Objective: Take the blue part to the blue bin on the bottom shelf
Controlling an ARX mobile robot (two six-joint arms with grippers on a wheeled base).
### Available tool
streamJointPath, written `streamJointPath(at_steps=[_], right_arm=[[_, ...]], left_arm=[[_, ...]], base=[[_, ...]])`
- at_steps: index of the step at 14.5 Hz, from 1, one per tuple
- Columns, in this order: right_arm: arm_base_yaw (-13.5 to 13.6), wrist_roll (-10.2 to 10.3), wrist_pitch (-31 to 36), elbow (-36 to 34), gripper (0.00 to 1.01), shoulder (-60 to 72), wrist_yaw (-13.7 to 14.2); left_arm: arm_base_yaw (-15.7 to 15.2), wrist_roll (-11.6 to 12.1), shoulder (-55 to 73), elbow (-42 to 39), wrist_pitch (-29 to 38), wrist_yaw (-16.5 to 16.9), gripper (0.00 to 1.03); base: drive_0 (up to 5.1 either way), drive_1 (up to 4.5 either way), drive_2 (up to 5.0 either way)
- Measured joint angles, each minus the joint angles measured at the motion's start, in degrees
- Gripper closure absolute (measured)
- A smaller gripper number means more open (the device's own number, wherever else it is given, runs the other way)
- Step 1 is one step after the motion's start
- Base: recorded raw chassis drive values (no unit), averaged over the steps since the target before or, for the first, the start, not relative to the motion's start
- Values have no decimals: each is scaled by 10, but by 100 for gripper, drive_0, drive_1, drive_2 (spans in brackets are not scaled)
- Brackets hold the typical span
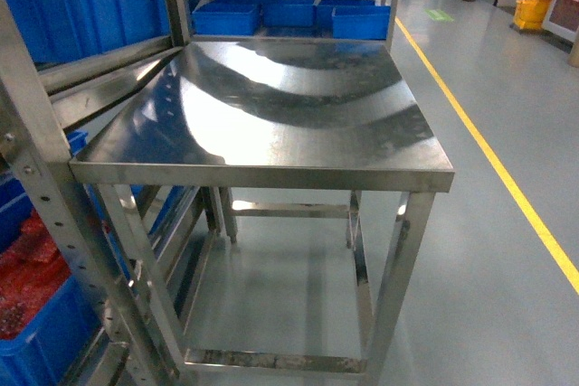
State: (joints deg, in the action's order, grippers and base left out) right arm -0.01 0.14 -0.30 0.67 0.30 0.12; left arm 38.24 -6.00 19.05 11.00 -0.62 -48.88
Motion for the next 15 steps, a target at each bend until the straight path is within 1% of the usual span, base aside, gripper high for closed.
streamJointPath(at_steps=[15], right_arm=[[0, 0, 0, 0, 3, 0, -1]], left_arm=[[0, 0, 0, 0, -1, 0, 59]], base=[[-501, 244, 244]])
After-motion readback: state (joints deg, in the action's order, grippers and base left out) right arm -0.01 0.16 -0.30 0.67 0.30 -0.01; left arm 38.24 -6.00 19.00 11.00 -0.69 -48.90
